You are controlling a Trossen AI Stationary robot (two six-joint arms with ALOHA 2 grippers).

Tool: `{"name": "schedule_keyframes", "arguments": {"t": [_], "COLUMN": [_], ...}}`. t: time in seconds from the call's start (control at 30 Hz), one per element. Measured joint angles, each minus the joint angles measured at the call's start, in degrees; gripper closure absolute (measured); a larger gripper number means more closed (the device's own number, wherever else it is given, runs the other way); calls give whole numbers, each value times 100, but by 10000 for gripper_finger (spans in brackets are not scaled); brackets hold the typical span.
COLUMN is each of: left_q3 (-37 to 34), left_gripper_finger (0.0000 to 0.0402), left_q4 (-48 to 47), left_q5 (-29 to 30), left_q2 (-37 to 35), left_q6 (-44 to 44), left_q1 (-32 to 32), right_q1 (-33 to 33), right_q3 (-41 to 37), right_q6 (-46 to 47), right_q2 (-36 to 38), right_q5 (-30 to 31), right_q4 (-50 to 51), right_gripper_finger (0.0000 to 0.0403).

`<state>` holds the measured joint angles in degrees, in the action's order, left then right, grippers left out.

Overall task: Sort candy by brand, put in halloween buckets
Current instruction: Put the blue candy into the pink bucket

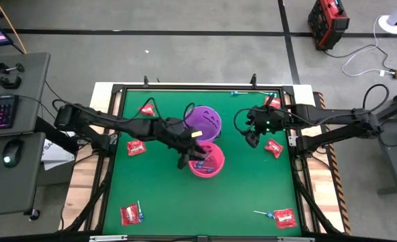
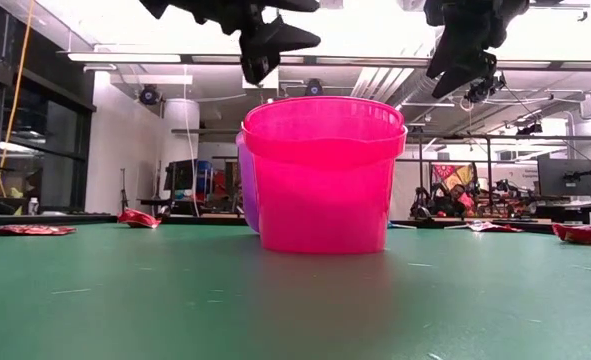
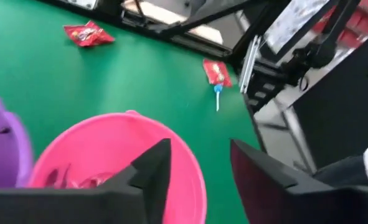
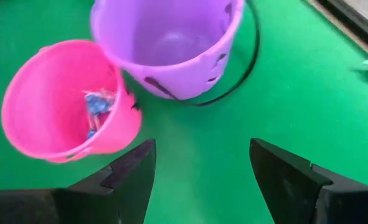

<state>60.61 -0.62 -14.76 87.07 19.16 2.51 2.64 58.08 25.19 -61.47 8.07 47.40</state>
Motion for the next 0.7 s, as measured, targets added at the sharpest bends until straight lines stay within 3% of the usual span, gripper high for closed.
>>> {"name": "schedule_keyframes", "arguments": {"t": [0.1, 0.17, 0.23, 0.3, 0.5, 0.7], "left_q3": [461, 755, 959, 1002, 644, -91], "left_gripper_finger": [214, 202, 196, 195, 197, 197], "left_q4": [-1038, -1741, -2386, -2823, -3073, -2728], "left_q5": [53, 271, 595, 906, 1396, 1490], "left_q2": [-199, -415, -650, -963, -2242, -3335], "left_q6": [-283, -482, -682, -831, -667, -203], "left_q1": [-132, -251, -374, -520, -839, -755], "right_q1": [1, -14, -182, -588, -2914, -4593], "right_q3": [-11, -120, -341, -615, -1156, -773], "right_q6": [-202, -157, 209, 823, 2956, 4341], "right_q2": [-12, -50, -127, -216, -607, -1704], "right_q5": [-833, -1715, -2629, -3143, -3352, -2746], "right_q4": [-8, -28, -13, -26, -1123, -1703], "right_gripper_finger": [151, 151, 151, 151, 151, 151]}}
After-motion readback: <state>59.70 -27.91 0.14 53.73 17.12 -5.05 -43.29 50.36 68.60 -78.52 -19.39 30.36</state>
